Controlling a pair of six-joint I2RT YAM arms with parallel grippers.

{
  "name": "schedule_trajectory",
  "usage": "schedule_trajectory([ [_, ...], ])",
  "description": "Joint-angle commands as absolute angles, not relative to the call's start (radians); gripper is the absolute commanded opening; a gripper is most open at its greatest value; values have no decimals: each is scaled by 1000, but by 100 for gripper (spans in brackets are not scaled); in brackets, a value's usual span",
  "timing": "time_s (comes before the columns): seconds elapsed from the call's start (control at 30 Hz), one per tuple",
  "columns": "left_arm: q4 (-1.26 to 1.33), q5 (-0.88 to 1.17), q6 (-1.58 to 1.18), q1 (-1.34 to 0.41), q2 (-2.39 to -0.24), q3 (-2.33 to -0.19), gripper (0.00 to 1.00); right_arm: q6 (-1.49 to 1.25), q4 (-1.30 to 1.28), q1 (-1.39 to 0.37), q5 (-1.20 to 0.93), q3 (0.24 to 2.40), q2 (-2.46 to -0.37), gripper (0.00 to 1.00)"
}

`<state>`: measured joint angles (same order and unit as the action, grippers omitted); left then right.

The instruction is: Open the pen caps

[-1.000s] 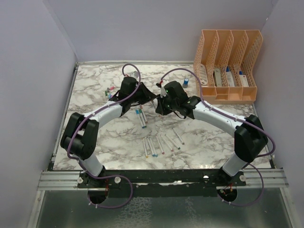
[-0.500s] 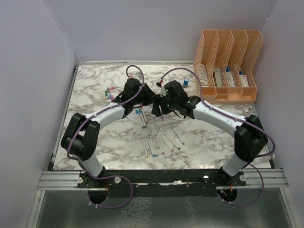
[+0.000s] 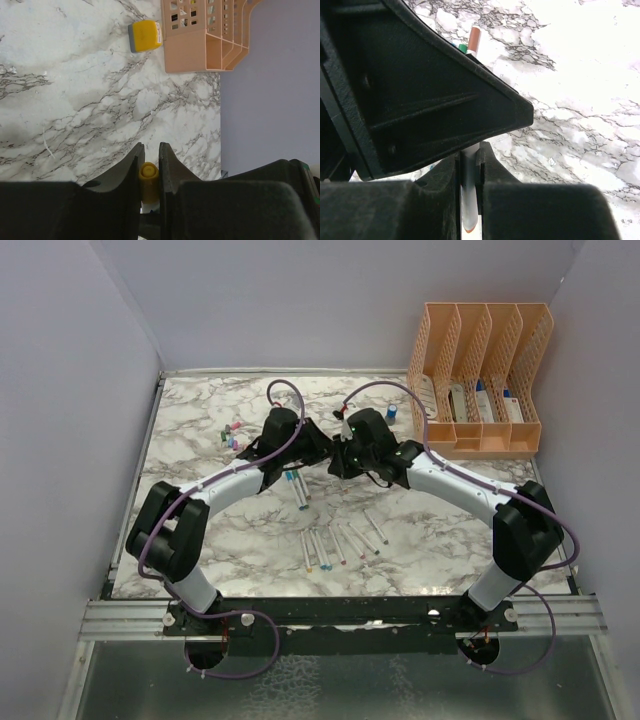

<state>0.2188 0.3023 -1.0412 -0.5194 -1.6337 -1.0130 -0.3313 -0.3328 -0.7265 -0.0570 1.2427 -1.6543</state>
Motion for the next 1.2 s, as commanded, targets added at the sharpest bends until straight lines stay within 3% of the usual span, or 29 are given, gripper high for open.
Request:
schedule_trajectory([
  [0.0,271,309,-1050,-542,-1597,-1015,0,-336,-288,-742,-67,1261,-1656,1],
  [0.37,131,245,-875,-306,-1833,-1278,0,-330,-354,-742,-149,1095,-1540,1],
  [0.53,46,246,-817,-249,-1934,-1376,0,-339,-389,-742,-71,1028,-1465,1],
  [0.77,-85,140,-723,-223,-1951,-1359,0,-310,-501,-723,118,1037,-1477,1],
  [1.17,-185,-24,-653,-184,-1989,-1330,0,-282,-514,-644,157,1013,-1550,1],
])
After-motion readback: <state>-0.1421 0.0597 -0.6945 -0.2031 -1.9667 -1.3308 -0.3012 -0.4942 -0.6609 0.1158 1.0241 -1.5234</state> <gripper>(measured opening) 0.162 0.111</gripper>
